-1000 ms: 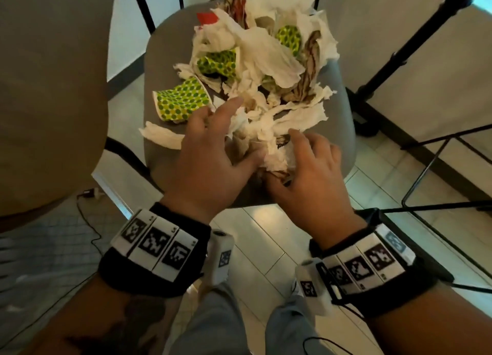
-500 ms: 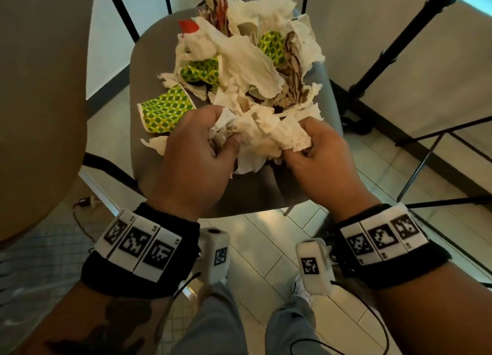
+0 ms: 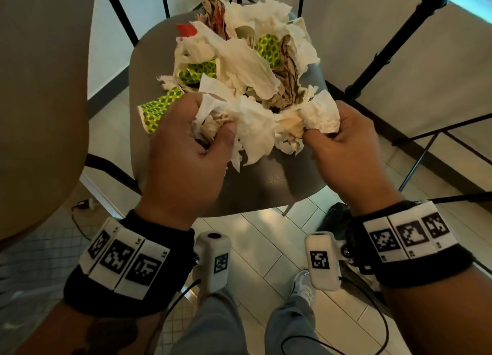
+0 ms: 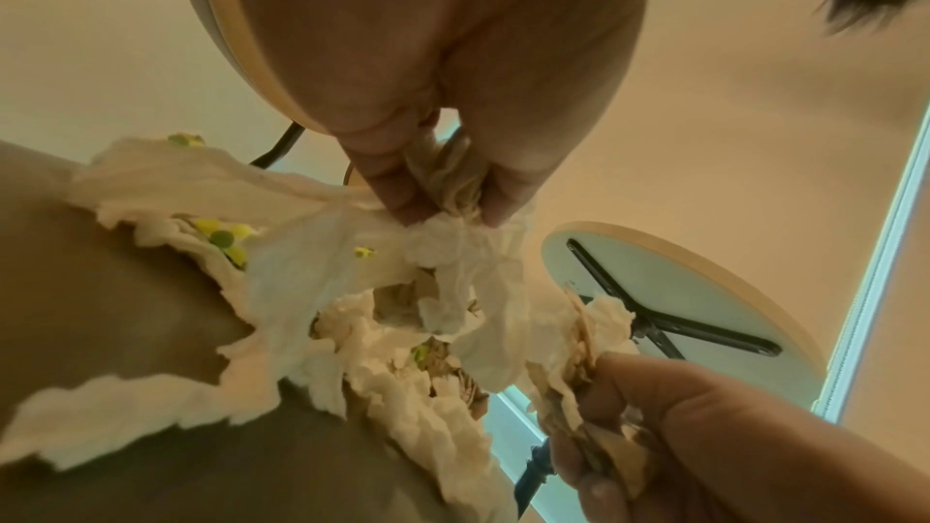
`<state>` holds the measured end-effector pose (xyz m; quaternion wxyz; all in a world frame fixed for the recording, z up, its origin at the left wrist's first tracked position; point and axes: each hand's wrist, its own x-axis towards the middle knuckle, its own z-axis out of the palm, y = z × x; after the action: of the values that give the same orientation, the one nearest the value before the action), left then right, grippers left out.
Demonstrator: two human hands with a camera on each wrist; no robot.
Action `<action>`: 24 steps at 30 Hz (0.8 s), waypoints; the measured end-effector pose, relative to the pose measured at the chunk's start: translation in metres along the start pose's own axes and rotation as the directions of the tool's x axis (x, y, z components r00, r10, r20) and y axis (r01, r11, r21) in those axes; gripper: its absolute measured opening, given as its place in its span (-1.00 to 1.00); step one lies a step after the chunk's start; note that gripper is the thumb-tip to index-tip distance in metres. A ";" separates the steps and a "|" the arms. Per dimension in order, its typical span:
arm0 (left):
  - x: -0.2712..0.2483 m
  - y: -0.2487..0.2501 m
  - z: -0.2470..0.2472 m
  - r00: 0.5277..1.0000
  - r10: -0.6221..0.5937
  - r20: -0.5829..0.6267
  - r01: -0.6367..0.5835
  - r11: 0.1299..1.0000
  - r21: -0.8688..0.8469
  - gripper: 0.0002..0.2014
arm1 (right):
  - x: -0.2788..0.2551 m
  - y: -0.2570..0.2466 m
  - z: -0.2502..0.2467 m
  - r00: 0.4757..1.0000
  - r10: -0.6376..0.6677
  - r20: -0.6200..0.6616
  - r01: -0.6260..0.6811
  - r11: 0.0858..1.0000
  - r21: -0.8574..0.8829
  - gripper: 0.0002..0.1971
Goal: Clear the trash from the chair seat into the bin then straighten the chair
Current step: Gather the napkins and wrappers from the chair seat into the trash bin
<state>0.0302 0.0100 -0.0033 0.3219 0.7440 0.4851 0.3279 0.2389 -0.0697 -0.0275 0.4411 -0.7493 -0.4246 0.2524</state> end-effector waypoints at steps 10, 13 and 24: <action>-0.005 0.002 0.004 1.000 0.026 0.010 -0.026 1.000 0.015 -0.67 | -0.013 0.006 -0.004 0.995 0.095 -0.012 -0.095 0.995 0.019 -0.85; -0.007 0.008 0.001 0.999 0.044 -0.022 -0.043 0.999 0.027 -0.68 | -0.017 0.005 -0.009 0.994 0.108 -0.019 -0.107 0.994 0.030 -0.84; -0.021 0.069 0.016 0.996 0.082 -0.038 -0.085 0.993 -0.082 -0.60 | -0.050 0.014 -0.082 0.983 0.117 -0.139 -0.111 0.992 0.051 -0.80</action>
<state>0.0716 -0.0340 0.0389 0.3303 0.7437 0.4448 0.3740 0.2806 -0.1531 -0.0003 0.4710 -0.7788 -0.3429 0.2324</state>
